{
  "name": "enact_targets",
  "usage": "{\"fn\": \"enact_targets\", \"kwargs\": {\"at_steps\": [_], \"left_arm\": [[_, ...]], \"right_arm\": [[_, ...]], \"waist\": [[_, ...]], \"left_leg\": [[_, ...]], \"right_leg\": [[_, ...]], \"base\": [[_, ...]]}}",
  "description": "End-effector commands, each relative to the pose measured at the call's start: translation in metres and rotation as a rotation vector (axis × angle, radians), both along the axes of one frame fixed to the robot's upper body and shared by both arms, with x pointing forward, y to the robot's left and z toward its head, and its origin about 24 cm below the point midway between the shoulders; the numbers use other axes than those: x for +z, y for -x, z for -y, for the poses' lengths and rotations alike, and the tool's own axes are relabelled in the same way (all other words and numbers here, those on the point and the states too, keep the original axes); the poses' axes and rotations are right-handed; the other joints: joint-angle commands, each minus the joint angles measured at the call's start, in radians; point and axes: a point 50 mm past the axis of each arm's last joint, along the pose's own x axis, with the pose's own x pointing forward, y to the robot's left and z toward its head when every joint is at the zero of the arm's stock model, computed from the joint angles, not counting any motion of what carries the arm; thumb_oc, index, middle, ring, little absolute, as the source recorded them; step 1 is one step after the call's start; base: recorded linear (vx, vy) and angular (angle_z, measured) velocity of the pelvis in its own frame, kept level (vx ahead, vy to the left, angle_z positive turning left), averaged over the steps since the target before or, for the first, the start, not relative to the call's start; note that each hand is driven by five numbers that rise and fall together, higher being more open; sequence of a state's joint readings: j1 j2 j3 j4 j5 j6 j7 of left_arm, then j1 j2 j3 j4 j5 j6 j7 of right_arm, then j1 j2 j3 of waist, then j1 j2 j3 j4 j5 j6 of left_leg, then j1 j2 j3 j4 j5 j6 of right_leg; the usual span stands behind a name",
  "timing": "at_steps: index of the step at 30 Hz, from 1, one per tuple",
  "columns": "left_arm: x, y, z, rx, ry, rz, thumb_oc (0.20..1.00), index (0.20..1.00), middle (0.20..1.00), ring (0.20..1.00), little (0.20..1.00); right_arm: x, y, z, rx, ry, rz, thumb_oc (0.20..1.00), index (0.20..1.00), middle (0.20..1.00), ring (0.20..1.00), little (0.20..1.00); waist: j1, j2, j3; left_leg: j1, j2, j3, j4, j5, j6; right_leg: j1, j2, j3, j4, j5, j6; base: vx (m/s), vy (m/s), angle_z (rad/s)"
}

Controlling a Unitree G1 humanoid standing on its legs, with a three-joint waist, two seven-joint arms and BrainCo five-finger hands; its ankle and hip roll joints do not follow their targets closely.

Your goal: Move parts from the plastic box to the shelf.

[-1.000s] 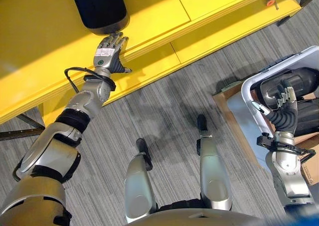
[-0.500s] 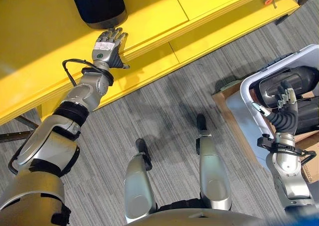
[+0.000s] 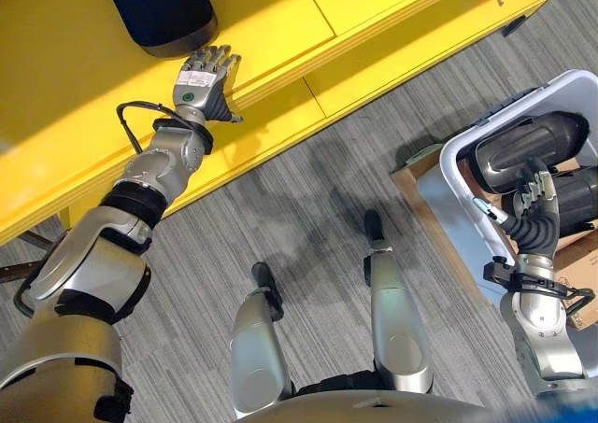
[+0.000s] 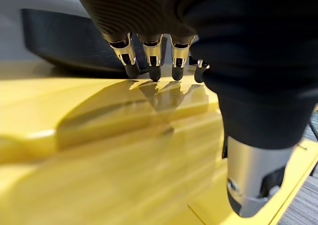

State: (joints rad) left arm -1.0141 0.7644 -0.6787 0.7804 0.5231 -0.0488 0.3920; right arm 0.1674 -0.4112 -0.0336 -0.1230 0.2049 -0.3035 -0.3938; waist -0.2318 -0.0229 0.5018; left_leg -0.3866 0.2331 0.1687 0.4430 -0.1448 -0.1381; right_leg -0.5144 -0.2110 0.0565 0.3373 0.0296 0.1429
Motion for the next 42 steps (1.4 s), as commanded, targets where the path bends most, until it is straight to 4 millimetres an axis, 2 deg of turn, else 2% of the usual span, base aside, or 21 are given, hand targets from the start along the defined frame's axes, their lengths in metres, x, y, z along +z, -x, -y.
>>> {"fn": "enact_targets", "kwargs": {"at_steps": [1, 7, 10, 15, 16, 17, 19, 20, 21, 22, 23, 24, 25, 27, 28, 32, 33, 35, 37, 38, 42], "left_arm": [[0.027, 0.003, -0.023, 0.067, -0.031, 0.079, 1.000, 1.000, 1.000, 1.000, 1.000], [0.028, 0.002, -0.015, 0.036, -0.041, 0.080, 1.000, 1.000, 1.000, 1.000, 1.000], [0.022, 0.002, -0.011, 0.018, -0.038, 0.061, 1.000, 1.000, 1.000, 1.000, 1.000], [0.000, 0.006, 0.000, -0.049, -0.029, 0.010, 1.000, 1.000, 1.000, 1.000, 1.000], [-0.014, 0.013, 0.011, -0.122, 0.002, -0.016, 1.000, 1.000, 1.000, 1.000, 1.000], [-0.014, 0.013, 0.011, -0.121, 0.003, -0.017, 1.000, 1.000, 1.000, 1.000, 1.000], [-0.028, 0.019, 0.016, -0.163, 0.059, -0.047, 1.000, 1.000, 1.000, 1.000, 1.000], [-0.048, 0.033, 0.027, -0.253, 0.186, -0.081, 1.000, 1.000, 1.000, 1.000, 1.000], [-0.053, 0.038, 0.027, -0.262, 0.213, -0.092, 1.000, 1.000, 1.000, 1.000, 1.000], [-0.074, 0.062, 0.033, -0.343, 0.416, -0.142, 1.000, 1.000, 1.000, 1.000, 1.000], [-0.089, 0.079, 0.028, -0.355, 0.557, -0.184, 1.000, 1.000, 1.000, 1.000, 1.000], [-0.089, 0.080, 0.027, -0.353, 0.558, -0.185, 1.000, 1.000, 1.000, 1.000, 1.000], [-0.094, 0.090, 0.025, -0.364, 0.610, -0.185, 1.000, 1.000, 1.000, 1.000, 1.000], [-0.120, 0.120, 0.012, -0.315, 0.839, -0.219, 1.000, 1.000, 1.000, 1.000, 1.000], [-0.123, 0.128, 0.010, -0.314, 0.892, -0.227, 1.000, 1.000, 1.000, 1.000, 1.000], [-0.147, 0.155, -0.002, -0.287, 1.314, -0.285, 1.000, 1.000, 1.000, 1.000, 1.000], [-0.147, 0.156, -0.002, -0.286, 1.315, -0.285, 1.000, 1.000, 1.000, 1.000, 1.000], [-0.150, 0.169, -0.008, -0.278, 1.407, -0.289, 1.000, 1.000, 1.000, 1.000, 1.000], [-0.159, 0.180, -0.014, -0.249, 1.558, -0.282, 1.000, 1.000, 1.000, 1.000, 1.000], [-0.159, 0.180, -0.015, -0.248, 1.558, -0.282, 1.000, 1.000, 1.000, 1.000, 1.000], [-0.173, 0.193, -0.015, -0.201, 1.624, -0.333, 1.000, 1.000, 1.000, 1.000, 1.000]], "right_arm": [[0.024, 0.009, 0.010, -0.005, 0.040, 0.124, 1.000, 1.000, 1.000, 1.000, 1.000], [0.022, 0.011, 0.012, -0.011, 0.049, 0.111, 1.000, 1.000, 1.000, 1.000, 1.000], [0.022, 0.012, 0.013, -0.008, 0.053, 0.110, 1.000, 1.000, 1.000, 1.000, 1.000], [0.023, 0.012, 0.014, -0.016, 0.052, 0.115, 1.000, 1.000, 1.000, 1.000, 1.000], [0.024, 0.012, 0.014, -0.022, 0.054, 0.118, 1.000, 1.000, 1.000, 1.000, 1.000], [0.024, 0.012, 0.014, -0.021, 0.055, 0.117, 1.000, 1.000, 1.000, 1.000, 1.000], [0.025, 0.012, 0.015, -0.027, 0.050, 0.125, 1.000, 1.000, 1.000, 1.000, 1.000], [0.026, 0.012, 0.015, -0.028, 0.037, 0.139, 1.000, 1.000, 1.000, 1.000, 1.000], [0.027, 0.012, 0.014, -0.024, 0.037, 0.141, 1.000, 1.000, 1.000, 1.000, 1.000], [0.028, 0.012, 0.013, -0.030, 0.022, 0.154, 1.000, 1.000, 1.000, 1.000, 1.000], [0.029, 0.012, 0.014, -0.031, 0.021, 0.157, 1.000, 1.000, 1.000, 1.000, 1.000], [0.029, 0.012, 0.014, -0.029, 0.021, 0.156, 1.000, 1.000, 1.000, 1.000, 1.000], [0.028, 0.012, 0.015, -0.031, 0.020, 0.153, 1.000, 1.000, 1.000, 1.000, 1.000], [0.022, 0.012, 0.017, -0.017, -0.004, 0.121, 1.000, 1.000, 1.000, 1.000, 1.000], [0.020, 0.011, 0.016, -0.008, -0.019, 0.114, 1.000, 1.000, 1.000, 1.000, 1.000], [0.008, 0.007, 0.016, 0.043, -0.085, 0.045, 1.000, 1.000, 1.000, 1.000, 1.000], [0.008, 0.007, 0.016, 0.044, -0.085, 0.045, 1.000, 1.000, 1.000, 1.000, 1.000], [0.001, 0.010, 0.017, 0.075, -0.101, 0.000, 1.000, 1.000, 1.000, 1.000, 1.000], [-0.009, 0.014, 0.017, 0.106, -0.160, -0.048, 1.000, 1.000, 1.000, 1.000, 1.000], [-0.009, 0.014, 0.017, 0.107, -0.160, -0.049, 1.000, 1.000, 1.000, 1.000, 1.000], [-0.026, 0.023, 0.021, 0.115, -0.217, -0.130, 1.000, 1.000, 1.000, 1.000, 1.000]], "waist": [[0.001, -0.036, -0.049], [-0.001, -0.037, -0.049], [-0.001, -0.036, -0.050], [0.004, -0.034, -0.050], [0.012, -0.032, -0.049], [0.011, -0.032, -0.050], [0.017, -0.030, -0.049], [0.027, -0.030, -0.048], [0.026, -0.029, -0.050], [0.042, -0.026, -0.053], [0.052, -0.025, -0.056], [0.050, -0.026, -0.056], [0.057, -0.025, -0.059], [0.074, -0.021, -0.085], [0.079, -0.018, -0.094], [0.102, -0.007, -0.147], [0.101, -0.008, -0.146], [0.112, 0.000, -0.190], [0.117, 0.004, -0.238], [0.117, 0.003, -0.240], [0.117, 0.007, -0.327]], "left_leg": [[-0.068, 0.045, -0.066, 0.024, 0.046, -0.002], [-0.073, 0.046, -0.066, 0.036, 0.039, 0.000], [-0.076, 0.047, -0.067, 0.041, 0.036, 0.000], [-0.076, 0.044, -0.068, 0.040, 0.036, -0.001], [-0.073, 0.042, -0.071, 0.041, 0.035, 0.000], [-0.073, 0.042, -0.071, 0.041, 0.035, -0.001], [-0.071, 0.041, -0.073, 0.040, 0.035, 0.000], [-0.074, 0.038, -0.072, 0.029, 0.064, 0.007], [-0.072, 0.038, -0.074, 0.028, 0.064, 0.007], [-0.060, 0.037, -0.078, 0.022, 0.065, 0.007], [-0.047, 0.039, -0.078, 0.016, 0.066, 0.007], [-0.046, 0.039, -0.078, 0.016, 0.066, 0.007], [-0.037, 0.039, -0.080, 0.011, 0.066, 0.007], [0.021, 0.039, -0.081, -0.037, 0.080, 0.004], [0.040, 0.039, -0.080, -0.056, 0.087, 0.002], [0.115, 0.042, -0.076, -0.143, 0.118, 0.004], [0.118, 0.042, -0.075, -0.146, 0.119, 0.004], [0.182, 0.044, -0.058, -0.219, 0.143, 0.007], [0.242, 0.046, -0.030, -0.296, 0.175, 0.002], [0.242, 0.046, -0.029, -0.302, 0.180, 0.002], [0.328, 0.064, -0.001, -0.400, 0.221, -0.008]], "right_leg": [[0.065, -0.039, 0.014, 0.134, -0.163, 0.020], [0.059, -0.038, 0.018, 0.137, -0.161, 0.019], [0.058, -0.038, 0.019, 0.137, -0.161, 0.018], [0.060, -0.039, 0.014, 0.139, -0.163, 0.016], [0.066, -0.040, 0.011, 0.141, -0.165, 0.013], [0.066, -0.040, 0.011, 0.141, -0.165, 0.013], [0.070, -0.040, 0.010, 0.142, -0.165, 0.011], [0.071, -0.041, 0.004, 0.131, -0.140, 0.006], [0.074, -0.041, 0.003, 0.129, -0.139, 0.005], [0.091, -0.041, -0.001, 0.120, -0.136, 0.002], [0.106, -0.041, -0.007, 0.112, -0.133, 0.001], [0.107, -0.041, -0.007, 0.112, -0.133, 0.001], [0.117, -0.041, -0.009, 0.105, -0.131, 0.001], [0.182, -0.044, -0.024, 0.058, -0.121, 0.007], [0.199, -0.045, -0.030, 0.041, -0.117, 0.009], [0.275, -0.041, -0.056, -0.046, -0.089, 0.019], [0.278, -0.041, -0.056, -0.048, -0.088, 0.019], [0.334, -0.039, -0.072, -0.124, -0.065, 0.030], [0.391, -0.035, -0.083, -0.211, -0.032, 0.040], [0.390, -0.035, -0.083, -0.216, -0.028, 0.039], [0.459, -0.030, -0.110, -0.272, -0.023, 0.046]], "base": [[0.01, 0.002, -0.07], [0.00, 0.000, -0.06], [0.00, 0.000, 0.00], [0.00, 0.000, 0.00], [0.00, 0.000, 0.00], [0.00, 0.000, 0.00], [-0.04, 0.003, 0.02], [-0.09, 0.012, 0.06], [-0.08, 0.017, 0.05], [0.00, 0.000, 0.00], [0.00, 0.000, 0.00], [0.00, 0.000, 0.00], [0.05, 0.001, 0.03], [0.09, 0.002, 0.01], [0.08, 0.004, 0.04], [0.06, -0.004, 0.10], [0.08, 0.001, 0.12], [0.08, 0.012, 0.11], [0.04, 0.002, -0.08], [0.01, -0.010, -0.13], [0.04, -0.015, -0.02]]}}
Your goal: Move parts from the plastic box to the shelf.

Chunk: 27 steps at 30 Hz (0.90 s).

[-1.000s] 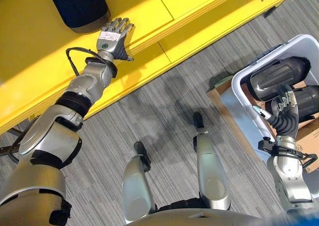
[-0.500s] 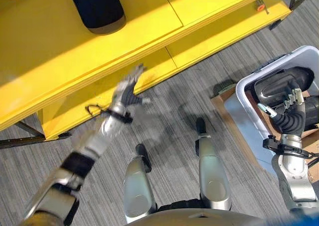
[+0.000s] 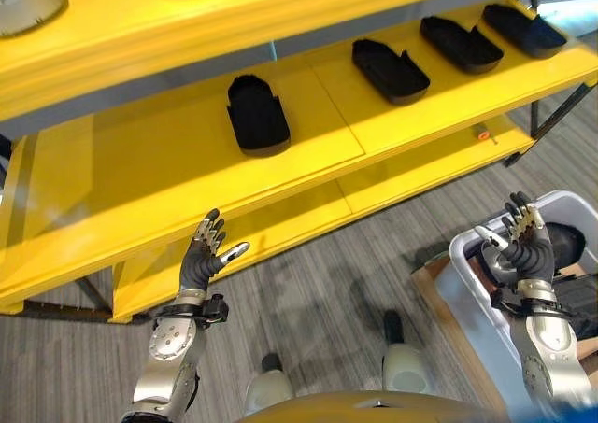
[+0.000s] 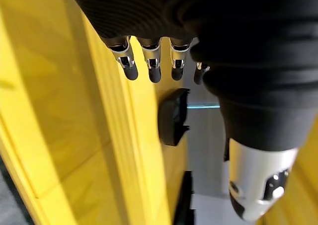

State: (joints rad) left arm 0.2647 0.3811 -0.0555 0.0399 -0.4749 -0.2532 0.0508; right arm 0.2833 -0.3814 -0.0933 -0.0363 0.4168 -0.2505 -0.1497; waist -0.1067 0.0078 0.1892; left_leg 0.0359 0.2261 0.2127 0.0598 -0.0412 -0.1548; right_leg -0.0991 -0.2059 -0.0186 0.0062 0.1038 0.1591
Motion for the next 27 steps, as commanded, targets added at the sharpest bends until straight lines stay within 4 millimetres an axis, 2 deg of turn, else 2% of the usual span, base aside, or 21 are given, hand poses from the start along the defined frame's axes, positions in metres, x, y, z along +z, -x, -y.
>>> {"fn": "enact_targets", "kwargs": {"at_steps": [1, 4, 8, 11, 14, 16, 18, 19, 20, 21, 22, 23, 24, 26, 27], "left_arm": [[0.021, -0.005, -0.010, -0.041, -0.035, 0.087, 1.000, 1.000, 1.000, 1.000, 1.000], [0.010, 0.000, -0.004, -0.031, 0.019, 0.049, 1.000, 1.000, 1.000, 1.000, 1.000], [0.009, 0.001, -0.001, -0.032, 0.023, 0.049, 1.000, 1.000, 1.000, 1.000, 1.000], [0.014, -0.003, 0.006, -0.060, 0.052, 0.077, 1.000, 1.000, 1.000, 1.000, 1.000], [0.017, -0.005, 0.009, -0.085, 0.035, 0.089, 1.000, 1.000, 1.000, 1.000, 1.000], [0.016, -0.008, 0.015, -0.108, 0.047, 0.090, 1.000, 1.000, 1.000, 1.000, 1.000], [0.017, -0.010, 0.016, -0.116, 0.047, 0.097, 1.000, 1.000, 1.000, 1.000, 1.000], [0.018, -0.010, 0.017, -0.118, 0.046, 0.100, 1.000, 1.000, 1.000, 1.000, 1.000], [0.021, -0.011, 0.019, -0.124, 0.046, 0.114, 1.000, 1.000, 1.000, 1.000, 1.000], [0.021, -0.011, 0.020, -0.125, 0.044, 0.117, 1.000, 1.000, 1.000, 1.000, 1.000], [0.021, -0.011, 0.020, -0.125, 0.044, 0.117, 1.000, 1.000, 1.000, 1.000, 1.000], [0.020, -0.008, 0.019, -0.113, 0.043, 0.112, 1.000, 1.000, 1.000, 1.000, 1.000], [0.021, -0.007, 0.017, -0.097, 0.033, 0.116, 1.000, 1.000, 1.000, 1.000, 1.000], [0.022, -0.007, 0.015, -0.077, 0.032, 0.126, 1.000, 1.000, 1.000, 1.000, 1.000], [0.022, -0.007, 0.015, -0.076, 0.032, 0.127, 1.000, 1.000, 1.000, 1.000, 1.000]], "right_arm": [[0.018, 0.000, 0.003, 0.017, -0.026, 0.089, 1.000, 1.000, 1.000, 1.000, 1.000], [0.016, 0.002, 0.004, 0.000, -0.034, 0.082, 1.000, 1.000, 1.000, 1.000, 1.000], [0.020, 0.002, 0.006, -0.007, -0.018, 0.097, 1.000, 1.000, 1.000, 1.000, 1.000], [0.032, -0.009, 0.005, 0.021, 0.015, 0.147, 1.000, 1.000, 1.000, 1.000, 1.000], [0.043, -0.012, 0.010, 0.016, 0.068, 0.179, 1.000, 1.000, 1.000, 1.000, 1.000], [0.052, -0.003, 0.026, -0.056, 0.157, 0.196, 1.000, 1.000, 1.000, 1.000, 1.000], [0.052, -0.002, 0.029, -0.074, 0.168, 0.197, 1.000, 1.000, 1.000, 1.000, 1.000], [0.051, 0.000, 0.032, -0.090, 0.174, 0.190, 1.000, 1.000, 1.000, 1.000, 1.000], [0.050, 0.000, 0.034, -0.110, 0.187, 0.187, 1.000, 1.000, 1.000, 1.000, 1.000], [0.051, -0.002, 0.033, -0.106, 0.187, 0.193, 1.000, 1.000, 1.000, 1.000, 1.000], [0.051, -0.002, 0.033, -0.106, 0.187, 0.193, 1.000, 1.000, 1.000, 1.000, 1.000], [0.049, -0.006, 0.031, -0.104, 0.180, 0.189, 1.000, 1.000, 1.000, 1.000, 1.000], [0.048, -0.011, 0.028, -0.091, 0.172, 0.191, 1.000, 1.000, 1.000, 1.000, 1.000], [0.048, -0.023, 0.017, -0.044, 0.160, 0.202, 1.000, 1.000, 1.000, 1.000, 1.000], [0.048, -0.023, 0.017, -0.043, 0.160, 0.203, 1.000, 1.000, 1.000, 1.000, 1.000]], "waist": [[-0.010, -0.024, -0.030], [-0.016, -0.020, -0.060], [-0.021, -0.012, -0.078], [-0.024, 0.007, -0.070], [-0.023, 0.025, -0.060], [-0.018, 0.024, -0.023], [-0.021, 0.019, -0.014], [-0.019, 0.009, -0.012], [0.002, 0.003, -0.003], [0.018, -0.002, 0.001], [0.017, -0.002, -0.001], [0.031, -0.005, 0.005], [0.058, -0.003, 0.015], [0.088, 0.000, 0.030], [0.090, -0.001, 0.034]], "left_leg": [[-0.079, 0.073, -0.040, -0.035, 0.122, 0.007], [-0.042, 0.082, -0.027, -0.071, 0.134, 0.008], [-0.021, 0.099, -0.021, -0.082, 0.149, 0.004], [-0.022, 0.130, -0.027, -0.057, 0.165, 0.006], [-0.035, 0.173, -0.041, -0.049, 0.234, -0.004], [-0.103, 0.197, -0.083, 0.009, 0.382, -0.007], [-0.123, 0.187, -0.096, 0.033, 0.388, -0.001], [-0.137, 0.158, -0.099, 0.052, 0.357, 0.012], [-0.161, 0.060, -0.182, 0.054, 0.299, 0.043], [-0.187, -0.011, -0.250, 0.045, 0.257, 0.057], [-0.190, -0.011, -0.251, 0.046, 0.257, 0.057], [-0.216, -0.072, -0.291, -0.007, 0.245, 0.058], [-0.261, -0.144, -0.361, -0.024, 0.259, 0.062], [-0.277, -0.241, -0.462, -0.010, 0.242, 0.075], [-0.274, -0.241, -0.458, -0.006, 0.237, 0.077]], "right_leg": [[0.054, -0.032, -0.036, 0.058, -0.104, 0.030], [0.067, -0.019, -0.029, 0.070, -0.120, 0.027], [0.067, 0.000, -0.020, 0.093, -0.149, 0.014], [0.032, 0.051, 0.023, 0.153, -0.188, -0.019], [-0.008, 0.111, 0.044, 0.206, -0.214, -0.053], [0.006, 0.173, 0.032, 0.211, -0.234, -0.114], [0.019, 0.176, 0.022, 0.199, -0.233, -0.123], [0.040, 0.174, 0.017, 0.166, -0.227, -0.128], [0.051, 0.169, 0.022, 0.134, -0.214, -0.126], [0.055, 0.167, 0.031, 0.115, -0.203, -0.124], [0.054, 0.167, 0.030, 0.114, -0.202, -0.124], [0.067, 0.186, 0.044, 0.092, -0.187, -0.123], [0.069, 0.211, 0.069, 0.091, -0.175, -0.128], [0.081, 0.255, 0.127, 0.097, -0.175, -0.137], [0.084, 0.254, 0.131, 0.098, -0.177, -0.136]], "base": [[0.04, -0.032, 0.04], [0.02, -0.034, -0.05], [0.01, -0.075, -0.04], [-0.05, -0.151, -0.10], [-0.04, -0.240, -0.38], [-0.05, -0.475, -0.24], [-0.01, -0.246, 0.26], [0.03, -0.233, 0.34], [0.06, -0.203, 0.26], [0.03, -0.104, 0.18], [0.07, -0.115, -0.05], [0.07, -0.115, -0.42], [0.11, -0.142, -0.58], [0.07, -0.055, -0.64], [0.05, -0.006, -1.28]]}}
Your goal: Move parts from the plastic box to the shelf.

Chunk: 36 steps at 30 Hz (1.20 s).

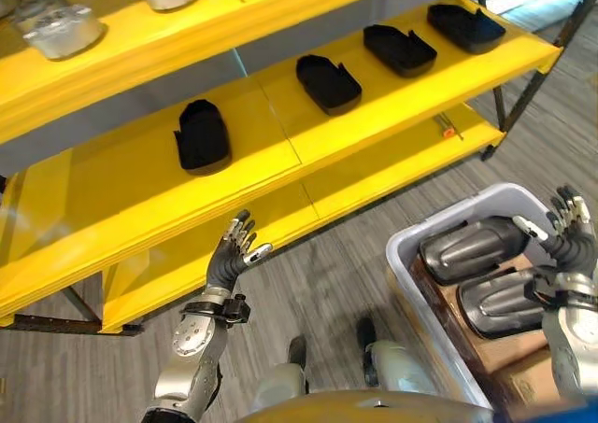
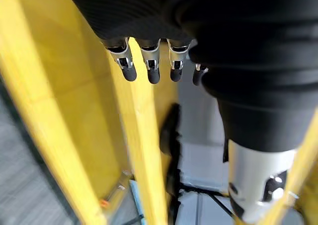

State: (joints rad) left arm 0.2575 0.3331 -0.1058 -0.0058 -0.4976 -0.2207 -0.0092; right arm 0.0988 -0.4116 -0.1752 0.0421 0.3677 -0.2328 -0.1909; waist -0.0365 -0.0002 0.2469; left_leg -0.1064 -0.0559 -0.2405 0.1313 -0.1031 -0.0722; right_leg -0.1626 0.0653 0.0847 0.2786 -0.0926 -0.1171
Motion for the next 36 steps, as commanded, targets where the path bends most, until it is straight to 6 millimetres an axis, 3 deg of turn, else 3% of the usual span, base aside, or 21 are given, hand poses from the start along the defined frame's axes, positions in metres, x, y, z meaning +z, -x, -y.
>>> {"fn": "enact_targets", "kwargs": {"at_steps": [1, 8, 11, 15, 18, 20, 21, 22, 23, 24, 25, 26, 28, 29, 36], "left_arm": [[0.020, -0.001, -0.013, 0.047, -0.047, 0.115, 1.000, 1.000, 1.000, 1.000, 1.000], [0.018, 0.000, -0.005, 0.002, -0.025, 0.108, 1.000, 1.000, 1.000, 1.000, 1.000], [0.020, 0.000, -0.006, 0.005, -0.029, 0.113, 1.000, 1.000, 1.000, 1.000, 1.000], [0.023, -0.002, -0.009, 0.027, -0.033, 0.127, 1.000, 1.000, 1.000, 1.000, 1.000], [0.030, -0.009, -0.009, 0.025, -0.053, 0.154, 1.000, 1.000, 1.000, 1.000, 1.000], [0.034, -0.013, -0.010, 0.023, -0.069, 0.170, 1.000, 1.000, 1.000, 1.000, 1.000], [0.036, -0.015, -0.011, 0.032, -0.076, 0.178, 1.000, 1.000, 1.000, 1.000, 1.000], [0.039, -0.016, -0.013, 0.045, -0.078, 0.187, 1.000, 1.000, 1.000, 1.000, 1.000], [0.039, -0.016, -0.013, 0.045, -0.078, 0.188, 1.000, 1.000, 1.000, 1.000, 1.000], [0.040, -0.015, -0.016, 0.069, -0.080, 0.191, 1.000, 1.000, 1.000, 1.000, 1.000], [0.041, -0.014, -0.017, 0.083, -0.075, 0.192, 1.000, 1.000, 1.000, 1.000, 1.000], [0.038, -0.009, -0.021, 0.107, -0.063, 0.173, 1.000, 1.000, 1.000, 1.000, 1.000], [0.033, -0.005, -0.022, 0.107, -0.060, 0.149, 1.000, 1.000, 1.000, 1.000, 1.000], [0.031, -0.006, -0.020, 0.108, -0.051, 0.139, 1.000, 1.000, 1.000, 1.000, 1.000], [0.028, -0.006, -0.016, 0.102, -0.036, 0.132, 1.000, 1.000, 1.000, 1.000, 1.000]], "right_arm": [[0.018, 0.010, -0.007, 0.057, 0.079, 0.090, 1.000, 1.000, 1.000, 1.000, 1.000], [0.006, 0.020, -0.008, 0.058, 0.033, 0.047, 1.000, 1.000, 1.000, 1.000, 1.000], [0.004, 0.019, -0.010, 0.063, 0.019, 0.041, 1.000, 1.000, 1.000, 1.000, 1.000], [0.000, 0.014, -0.017, 0.086, -0.022, 0.030, 1.000, 1.000, 1.000, 1.000, 1.000], [-0.002, 0.014, -0.020, 0.077, -0.040, 0.025, 1.000, 1.000, 1.000, 1.000, 1.000], [-0.001, 0.012, -0.023, 0.083, -0.037, 0.032, 1.000, 1.000, 1.000, 1.000, 1.000], [0.000, 0.010, -0.026, 0.089, -0.043, 0.042, 1.000, 1.000, 1.000, 1.000, 1.000], [0.002, 0.008, -0.028, 0.099, -0.038, 0.048, 1.000, 1.000, 1.000, 1.000, 1.000], [0.002, 0.008, -0.028, 0.099, -0.038, 0.049, 1.000, 1.000, 1.000, 1.000, 1.000], [0.005, 0.002, -0.034, 0.116, -0.023, 0.057, 1.000, 1.000, 1.000, 1.000, 1.000], [0.005, 0.000, -0.037, 0.127, -0.019, 0.060, 1.000, 1.000, 1.000, 1.000, 1.000], [0.004, -0.006, -0.043, 0.140, -0.021, 0.048, 1.000, 1.000, 1.000, 1.000, 1.000], [0.002, -0.007, -0.042, 0.143, -0.018, 0.030, 1.000, 1.000, 1.000, 1.000, 1.000], [0.005, -0.008, -0.040, 0.146, -0.012, 0.042, 1.000, 1.000, 1.000, 1.000, 1.000], [0.007, -0.003, -0.029, 0.118, 0.011, 0.039, 1.000, 1.000, 1.000, 1.000, 1.000]], "waist": [[0.023, 0.008, -0.023], [-0.022, -0.003, -0.082], [-0.023, -0.009, -0.088], [-0.032, -0.013, -0.102], [-0.060, -0.008, -0.097], [-0.068, -0.014, -0.079], [-0.062, -0.018, -0.066], [-0.046, -0.019, -0.054], [-0.045, -0.018, -0.055], [-0.022, -0.019, -0.039], [0.004, -0.019, -0.038], [0.045, -0.020, -0.041], [0.038, -0.026, -0.049], [0.025, -0.028, -0.067], [0.000, -0.023, -0.089]], "left_leg": [[-0.114, 0.032, -0.022, -0.078, 0.281, 0.003], [-0.013, 0.043, 0.057, -0.086, 0.202, 0.048], [0.000, 0.040, 0.085, -0.078, 0.179, 0.062], [0.023, 0.025, 0.151, -0.052, 0.121, 0.090], [0.045, 0.003, 0.215, -0.059, 0.082, 0.128], [0.054, 0.003, 0.238, -0.065, 0.070, 0.139], [0.060, 0.009, 0.261, -0.066, 0.061, 0.141], [0.066, 0.018, 0.284, -0.065, 0.053, 0.138], [0.063, 0.019, 0.285, -0.066, 0.056, 0.137], [0.096, 0.028, 0.331, -0.070, 0.040, 0.129], [0.113, 0.034, 0.362, -0.073, 0.030, 0.126], [0.154, 0.042, 0.422, -0.104, 0.020, 0.119], [0.180, 0.045, 0.448, -0.124, 0.019, 0.117], [0.183, 0.050, 0.448, -0.133, 0.019, 0.111], [0.196, 0.076, 0.479, -0.120, 0.003, 0.090]], "right_leg": [[0.145, -0.005, 0.052, -0.169, 0.020, 0.137], [0.191, -0.033, 0.117, -0.204, 0.018, 0.151], [0.192, -0.042, 0.146, -0.197, 0.019, 0.160], [0.189, -0.069, 0.207, -0.177, 0.018, 0.193], [0.139, -0.089, 0.289, -0.106, 0.022, 0.246], [0.106, -0.085, 0.288, -0.056, 0.012, 0.260], [0.074, -0.088, 0.241, -0.032, 0.017, 0.267], [0.045, -0.112, 0.140, -0.008, 0.023, 0.268], [0.041, -0.110, 0.141, -0.010, 0.027, 0.268], [0.026, -0.180, -0.100, -0.005, 0.041, 0.259], [0.033, -0.229, -0.259, -0.004, 0.040, 0.245], [0.047, -0.300, -0.482, 0.009, 0.048, 0.232], [0.046, -0.294, -0.465, -0.016, 0.073, 0.243], [0.056, -0.243, -0.386, -0.095, 0.079, 0.237], [0.088, -0.209, -0.383, -0.143, 0.070, 0.229]], "base": [[0.03, 0.052, -1.93], [0.11, 0.109, -1.05], [0.06, 0.097, -0.34], [0.09, 0.196, -0.55], [0.06, 0.336, -0.73], [-0.03, 0.169, -0.46], [-0.07, 0.112, -0.33], [-0.07, 0.035, -1.17], [-0.03, 0.050, -1.78], [0.00, 0.069, -1.69], [0.03, 0.106, -0.92], [0.09, 0.025, -1.71], [0.10, -0.067, -1.99], [0.08, -0.084, 0.02], [0.10, -0.096, -0.06]]}}
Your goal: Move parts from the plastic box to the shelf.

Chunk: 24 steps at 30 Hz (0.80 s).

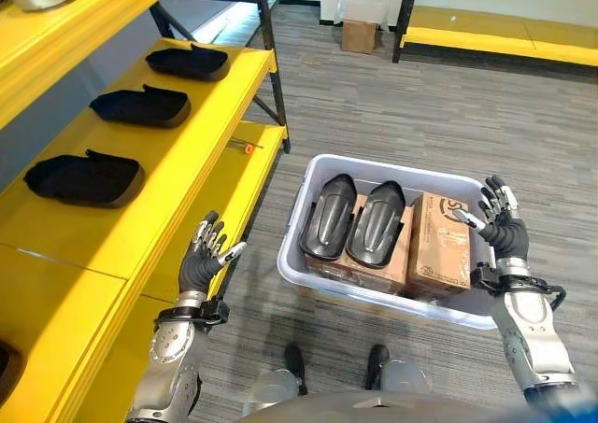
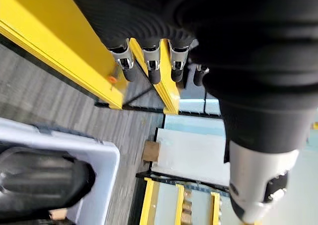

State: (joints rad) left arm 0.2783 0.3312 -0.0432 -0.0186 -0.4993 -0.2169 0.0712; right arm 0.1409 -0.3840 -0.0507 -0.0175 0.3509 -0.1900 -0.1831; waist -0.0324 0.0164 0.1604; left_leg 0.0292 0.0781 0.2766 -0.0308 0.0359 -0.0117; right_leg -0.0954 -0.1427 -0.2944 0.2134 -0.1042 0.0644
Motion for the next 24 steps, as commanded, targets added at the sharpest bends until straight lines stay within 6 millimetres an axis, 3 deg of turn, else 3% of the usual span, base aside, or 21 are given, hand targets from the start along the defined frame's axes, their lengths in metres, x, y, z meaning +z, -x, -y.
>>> {"fn": "enact_targets", "kwargs": {"at_steps": [1, 6, 7, 8, 9, 11, 12, 13, 15, 16, 19, 24], "left_arm": [[0.024, -0.010, 0.002, -0.035, -0.028, 0.130, 1.000, 1.000, 1.000, 1.000, 1.000], [0.026, -0.013, 0.004, -0.043, -0.025, 0.147, 1.000, 1.000, 1.000, 1.000, 1.000], [0.027, -0.014, 0.005, -0.046, -0.024, 0.153, 1.000, 1.000, 1.000, 1.000, 1.000], [0.032, -0.017, 0.005, -0.042, -0.029, 0.178, 1.000, 1.000, 1.000, 1.000, 1.000], [0.032, -0.018, 0.005, -0.042, -0.029, 0.179, 1.000, 1.000, 1.000, 1.000, 1.000], [0.034, -0.017, 0.004, -0.033, -0.019, 0.187, 1.000, 1.000, 1.000, 1.000, 1.000], [0.035, -0.016, 0.003, -0.020, -0.012, 0.193, 1.000, 1.000, 1.000, 1.000, 1.000], [0.037, -0.017, 0.002, -0.007, -0.015, 0.202, 1.000, 1.000, 1.000, 1.000, 1.000], [0.037, -0.018, 0.001, 0.001, -0.009, 0.203, 1.000, 1.000, 1.000, 1.000, 1.000], [0.036, -0.018, 0.002, 0.001, 0.005, 0.206, 1.000, 1.000, 1.000, 1.000, 1.000], [0.033, -0.017, 0.007, -0.025, 0.019, 0.198, 1.000, 1.000, 1.000, 1.000, 1.000], [0.035, -0.016, 0.001, -0.025, -0.023, 0.191, 1.000, 1.000, 1.000, 1.000, 1.000]], "right_arm": [[0.022, -0.003, 0.007, -0.017, 0.030, 0.114, 1.000, 1.000, 1.000, 1.000, 1.000], [0.025, -0.001, 0.013, -0.046, 0.031, 0.133, 1.000, 1.000, 1.000, 1.000, 1.000], [0.026, -0.002, 0.014, -0.049, 0.032, 0.138, 1.000, 1.000, 1.000, 1.000, 1.000], [0.032, -0.005, 0.012, -0.033, 0.039, 0.167, 1.000, 1.000, 1.000, 1.000, 1.000], [0.032, -0.006, 0.012, -0.033, 0.039, 0.168, 1.000, 1.000, 1.000, 1.000, 1.000], [0.034, -0.007, 0.011, -0.036, 0.037, 0.182, 1.000, 1.000, 1.000, 1.000, 1.000], [0.032, -0.007, 0.010, -0.042, 0.029, 0.179, 1.000, 1.000, 1.000, 1.000, 1.000], [0.031, -0.009, 0.008, -0.043, 0.026, 0.180, 1.000, 1.000, 1.000, 1.000, 1.000], [0.029, -0.010, 0.006, -0.035, 0.017, 0.168, 1.000, 1.000, 1.000, 1.000, 1.000], [0.026, -0.009, 0.005, -0.017, 0.016, 0.154, 1.000, 1.000, 1.000, 1.000, 1.000], [0.021, -0.002, 0.010, -0.035, 0.012, 0.132, 1.000, 1.000, 1.000, 1.000, 1.000], [0.011, 0.001, 0.002, -0.018, -0.023, 0.088, 1.000, 1.000, 1.000, 1.000, 1.000]], "waist": [[-0.008, -0.039, -0.003], [-0.019, -0.045, 0.023], [-0.016, -0.047, 0.034], [0.004, -0.049, 0.073], [0.002, -0.051, 0.071], [-0.001, -0.063, 0.067], [0.011, -0.072, 0.062], [0.023, -0.067, 0.065], [0.031, -0.056, 0.061], [0.029, -0.038, 0.048], [0.017, -0.006, 0.032], [0.015, -0.029, 0.018]], "left_leg": [[0.061, -0.054, -0.034, 0.048, -0.138, 0.025], [-0.014, -0.015, -0.019, 0.214, -0.152, -0.020], [-0.039, -0.006, -0.028, 0.274, -0.140, -0.033], [-0.114, -0.016, -0.120, 0.413, -0.071, -0.084], [-0.117, -0.019, -0.121, 0.410, -0.065, -0.083], [-0.122, 0.045, -0.135, 0.317, -0.058, -0.079], [-0.103, 0.103, -0.155, 0.189, -0.040, -0.072], [-0.116, 0.160, -0.209, 0.116, 0.031, -0.086], [-0.118, 0.197, -0.290, 0.029, 0.102, -0.100], [-0.088, 0.198, -0.351, 0.022, 0.091, -0.118], [-0.042, 0.184, -0.286, -0.007, 0.064, -0.138], [0.015, 0.124, -0.224, -0.056, 0.024, -0.119]], "right_leg": [[0.024, 0.005, 0.002, -0.079, 0.078, 0.045], [0.046, 0.023, 0.018, -0.114, 0.069, 0.023], [0.056, 0.026, 0.017, -0.119, 0.068, 0.016], [0.073, 0.039, 0.031, -0.138, 0.065, -0.005], [0.070, 0.037, 0.030, -0.141, 0.069, -0.005], [0.073, 0.028, 0.043, -0.162, 0.076, 0.009], [0.072, 0.017, 0.070, -0.169, 0.083, 0.026], [0.066, 0.016, 0.096, -0.165, 0.077, 0.037], [0.057, 0.020, 0.130, -0.182, 0.080, 0.046], [0.066, 0.024, 0.165, -0.208, 0.085, 0.055], [0.108, 0.000, 0.164, -0.239, 0.103, 0.070], [0.113, -0.056, 0.187, -0.250, 0.140, 0.101]], "base": [[0.09, -0.126, -0.08], [0.02, -0.135, -0.09], [-0.05, -0.140, 0.03], [-0.05, -0.094, 0.00], [-0.04, -0.036, -0.08], [0.06, 0.105, -0.27], [0.12, 0.225, -0.17], [0.10, 0.220, -0.07], [0.08, 0.198, -0.55], [0.13, 0.241, -0.82], [0.13, 0.295, -0.70], [0.07, 0.247, -0.03]]}}
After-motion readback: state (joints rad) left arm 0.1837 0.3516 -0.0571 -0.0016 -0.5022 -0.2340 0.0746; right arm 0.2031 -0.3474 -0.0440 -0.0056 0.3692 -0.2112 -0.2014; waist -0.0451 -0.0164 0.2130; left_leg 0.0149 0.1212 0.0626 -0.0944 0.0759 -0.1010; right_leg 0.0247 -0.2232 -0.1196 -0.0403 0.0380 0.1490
